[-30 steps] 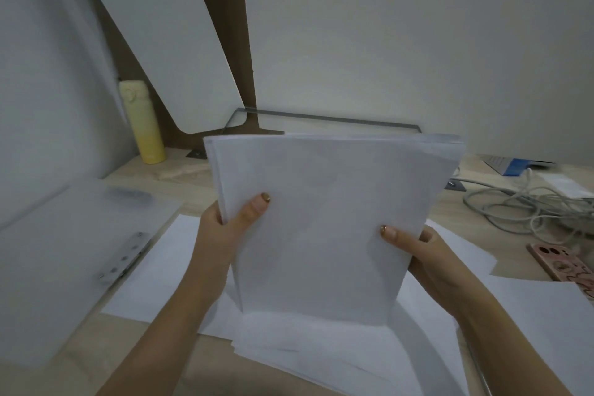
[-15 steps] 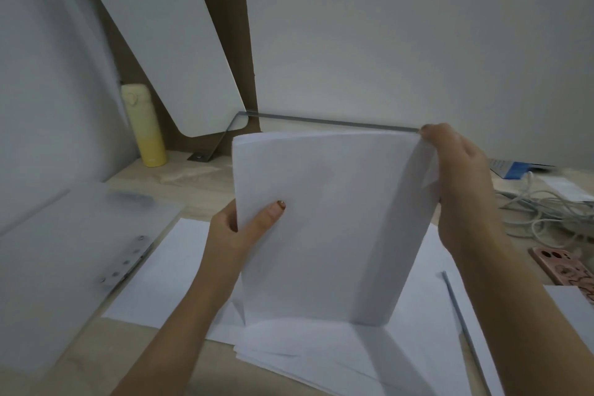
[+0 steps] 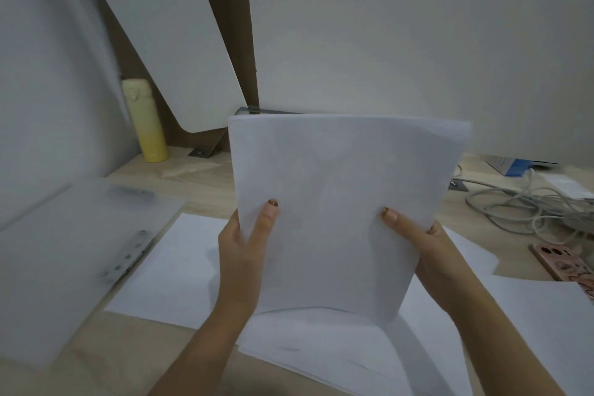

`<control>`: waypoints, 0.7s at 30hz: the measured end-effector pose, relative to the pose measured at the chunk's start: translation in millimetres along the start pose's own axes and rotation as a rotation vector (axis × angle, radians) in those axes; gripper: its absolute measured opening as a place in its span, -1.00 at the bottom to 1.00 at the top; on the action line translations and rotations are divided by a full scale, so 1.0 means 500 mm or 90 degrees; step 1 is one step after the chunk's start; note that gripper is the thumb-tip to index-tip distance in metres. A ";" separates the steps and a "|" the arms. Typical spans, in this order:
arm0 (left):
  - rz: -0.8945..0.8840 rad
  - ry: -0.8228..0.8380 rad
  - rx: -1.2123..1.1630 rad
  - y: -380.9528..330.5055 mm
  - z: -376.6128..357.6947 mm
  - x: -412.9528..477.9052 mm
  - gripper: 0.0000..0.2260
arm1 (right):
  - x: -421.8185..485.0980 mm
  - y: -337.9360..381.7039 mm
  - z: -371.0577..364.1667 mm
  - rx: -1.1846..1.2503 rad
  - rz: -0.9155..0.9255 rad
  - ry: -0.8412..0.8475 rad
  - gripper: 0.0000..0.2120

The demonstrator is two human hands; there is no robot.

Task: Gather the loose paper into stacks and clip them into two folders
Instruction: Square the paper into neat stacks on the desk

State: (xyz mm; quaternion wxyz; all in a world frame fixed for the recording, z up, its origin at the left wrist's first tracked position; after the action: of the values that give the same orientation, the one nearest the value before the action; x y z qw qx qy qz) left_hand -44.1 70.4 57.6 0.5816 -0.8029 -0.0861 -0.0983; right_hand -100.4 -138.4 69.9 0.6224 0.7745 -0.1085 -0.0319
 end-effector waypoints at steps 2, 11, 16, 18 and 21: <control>0.006 0.007 0.018 0.008 0.007 -0.004 -0.80 | -0.008 -0.006 0.009 0.013 -0.002 0.018 -0.65; 0.111 0.082 0.142 0.056 -0.028 -0.046 -0.83 | -0.055 -0.068 0.073 -0.110 -0.071 -0.228 -0.82; 0.131 0.188 0.174 0.075 -0.126 -0.075 -0.77 | -0.109 -0.006 0.197 -0.258 -0.030 -0.314 -0.91; 0.167 0.250 0.187 0.102 -0.166 -0.094 -0.75 | -0.143 0.004 0.257 -0.338 -0.041 -0.346 -0.88; 0.236 0.377 0.226 0.149 -0.229 -0.137 -0.75 | -0.191 0.003 0.340 -0.425 -0.093 -0.395 -0.84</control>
State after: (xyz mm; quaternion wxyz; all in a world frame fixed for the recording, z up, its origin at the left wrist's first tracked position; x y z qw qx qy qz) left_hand -97.8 -63.0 6.2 0.7190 -0.6287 0.2162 -0.2028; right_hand -225.0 -281.7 25.4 0.7719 0.4910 -0.2188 -0.3394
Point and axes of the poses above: each hand's wrist, its own x-axis towards the middle knuckle, its own z-axis out of the back of the hand, y = z × x, the point moved 4 cm from there along x, towards the middle knuckle
